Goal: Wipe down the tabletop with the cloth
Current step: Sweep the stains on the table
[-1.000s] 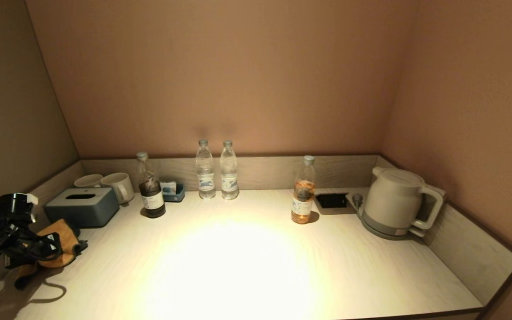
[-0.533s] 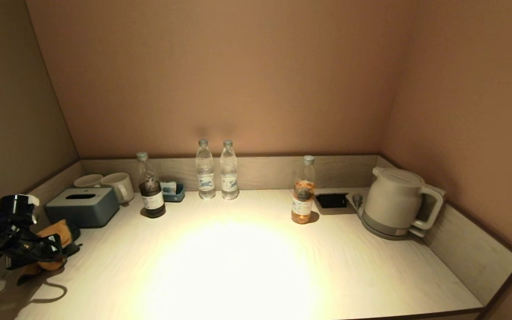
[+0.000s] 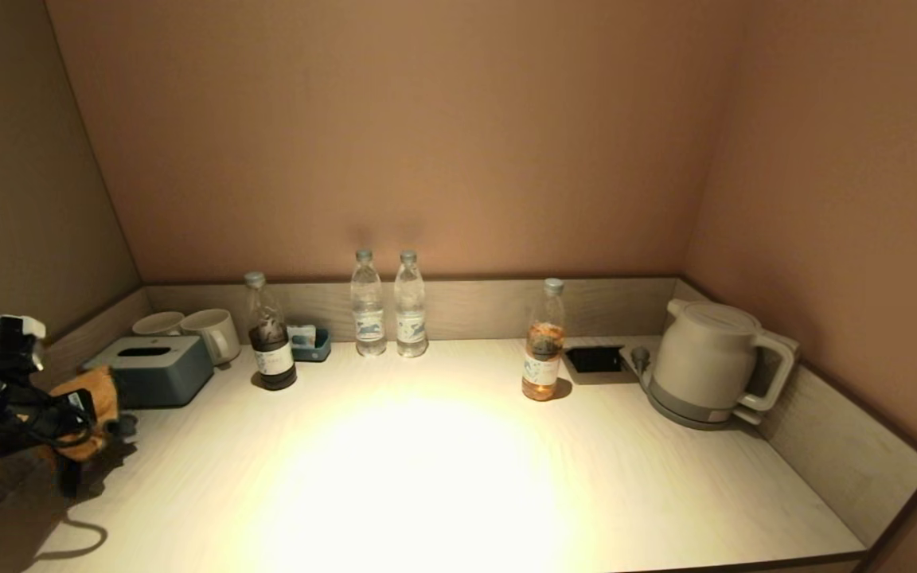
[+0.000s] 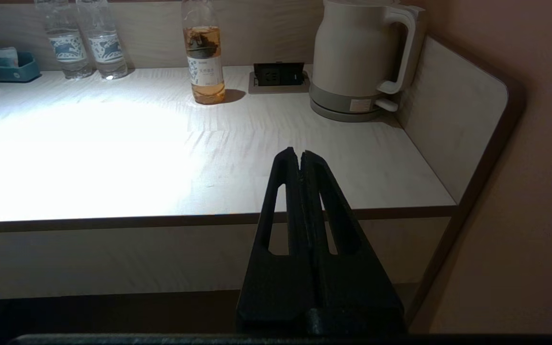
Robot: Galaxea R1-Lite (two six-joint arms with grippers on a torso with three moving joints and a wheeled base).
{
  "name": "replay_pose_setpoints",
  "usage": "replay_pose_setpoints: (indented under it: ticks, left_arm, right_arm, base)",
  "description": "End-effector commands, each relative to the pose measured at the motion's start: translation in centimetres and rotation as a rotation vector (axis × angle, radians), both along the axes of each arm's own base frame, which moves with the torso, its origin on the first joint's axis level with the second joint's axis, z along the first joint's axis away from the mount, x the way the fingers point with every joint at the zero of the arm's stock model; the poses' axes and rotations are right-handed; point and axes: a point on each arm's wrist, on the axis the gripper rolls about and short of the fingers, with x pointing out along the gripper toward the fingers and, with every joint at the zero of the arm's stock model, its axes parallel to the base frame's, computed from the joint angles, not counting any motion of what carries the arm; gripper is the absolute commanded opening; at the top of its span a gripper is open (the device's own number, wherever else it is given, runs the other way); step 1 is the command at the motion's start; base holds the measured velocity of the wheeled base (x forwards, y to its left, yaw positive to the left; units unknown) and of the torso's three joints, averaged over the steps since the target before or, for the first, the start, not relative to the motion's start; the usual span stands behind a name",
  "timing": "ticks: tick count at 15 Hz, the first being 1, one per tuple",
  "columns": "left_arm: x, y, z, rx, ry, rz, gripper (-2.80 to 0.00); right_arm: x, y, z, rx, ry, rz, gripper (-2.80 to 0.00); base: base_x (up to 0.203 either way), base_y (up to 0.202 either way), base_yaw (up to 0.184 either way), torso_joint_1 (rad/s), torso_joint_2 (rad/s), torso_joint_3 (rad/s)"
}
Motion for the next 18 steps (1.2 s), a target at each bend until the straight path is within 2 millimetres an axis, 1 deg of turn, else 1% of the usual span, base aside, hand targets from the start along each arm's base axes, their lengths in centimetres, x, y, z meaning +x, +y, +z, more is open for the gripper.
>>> replay_pose_setpoints:
  ticks: [1, 2, 3, 4, 6, 7, 8, 9, 10, 11, 13, 14, 15, 16, 17, 18]
  left_arm:
    - [-2.3, -2.5, 7.3, 0.052, -0.177, -0.037, -2.80]
    - [-3.3, -4.5, 9.9, 0.061, -0.245, -0.079, -2.80]
    - [-4.2, -7.4, 11.7, 0.056, -0.296, -0.150, -2.80]
    - [-4.6, -10.5, 12.5, 0.037, -0.321, -0.233, -2.80]
    - [-5.0, -15.5, 12.7, -0.009, -0.321, -0.376, -2.80]
    - [-5.1, -17.6, 12.4, -0.029, -0.310, -0.436, -2.80]
    - [-5.1, -18.4, 12.2, -0.041, -0.299, -0.456, -2.80]
    - [-5.1, -18.5, 12.2, -0.042, -0.298, -0.458, -2.80]
    - [-4.8, -19.5, 11.6, -0.064, -0.281, -0.515, -2.80]
    - [-4.3, -21.8, 10.5, -0.089, -0.247, -0.610, -2.80]
    - [-2.7, -25.2, 7.3, -0.110, -0.162, -0.739, -2.80]
    - [-1.9, -26.2, 6.1, -0.112, -0.142, -0.789, -2.80]
    - [-1.3, -26.9, 5.4, -0.116, -0.139, -0.835, -2.80]
    - [-1.1, -27.2, 5.4, -0.116, -0.150, -0.863, -2.80]
    - [-0.6, -27.5, 4.6, -0.112, -0.144, -0.879, -2.80]
    - [0.0, -27.9, 3.2, -0.109, -0.124, -0.892, -2.80]
  right_arm:
    - [0.0, 0.0, 0.0, 0.000, -0.001, 0.000, -2.80]
    - [0.0, 0.0, 0.0, 0.000, -0.001, 0.000, -2.80]
    - [0.0, 0.0, 0.0, 0.000, -0.001, 0.000, -2.80]
    - [0.0, 0.0, 0.0, 0.000, -0.001, 0.000, -2.80]
    - [0.0, 0.0, 0.0, 0.000, -0.001, 0.000, -2.80]
    - [0.0, 0.0, 0.0, 0.000, -0.001, 0.000, -2.80]
    - [0.0, 0.0, 0.0, 0.000, -0.001, 0.000, -2.80]
    - [0.0, 0.0, 0.0, 0.000, -0.001, 0.000, -2.80]
    - [0.0, 0.0, 0.0, 0.000, -0.001, 0.000, -2.80]
    - [0.0, 0.0, 0.0, 0.000, -0.001, 0.000, -2.80]
    - [0.0, 0.0, 0.0, 0.000, -0.001, 0.000, -2.80]
    - [0.0, 0.0, 0.0, 0.000, -0.001, 0.000, -2.80]
    - [0.0, 0.0, 0.0, 0.000, -0.001, 0.000, -2.80]
    - [0.0, 0.0, 0.0, 0.000, -0.001, 0.000, -2.80]
    - [0.0, 0.0, 0.0, 0.000, -0.001, 0.000, -2.80]
    - [0.0, 0.0, 0.0, 0.000, -0.001, 0.002, -2.80]
  base:
    - [0.000, 0.000, 0.000, 0.000, 0.00, 0.000]
    - [0.000, 0.000, 0.000, 0.000, 0.00, 0.000]
    - [0.000, 0.000, 0.000, 0.000, 0.00, 0.000]
    - [0.000, 0.000, 0.000, 0.000, 0.00, 0.000]
    - [0.000, 0.000, 0.000, 0.000, 0.00, 0.000]
    - [0.000, 0.000, 0.000, 0.000, 0.00, 0.000]
    - [0.000, 0.000, 0.000, 0.000, 0.00, 0.000]
    - [0.000, 0.000, 0.000, 0.000, 0.00, 0.000]
    - [0.000, 0.000, 0.000, 0.000, 0.00, 0.000]
    - [0.000, 0.000, 0.000, 0.000, 0.00, 0.000]
    - [0.000, 0.000, 0.000, 0.000, 0.00, 0.000]
    - [0.000, 0.000, 0.000, 0.000, 0.00, 0.000]
    - [0.000, 0.000, 0.000, 0.000, 0.00, 0.000]
    - [0.000, 0.000, 0.000, 0.000, 0.00, 0.000]
    - [0.000, 0.000, 0.000, 0.000, 0.00, 0.000]
    - [0.000, 0.000, 0.000, 0.000, 0.00, 0.000]
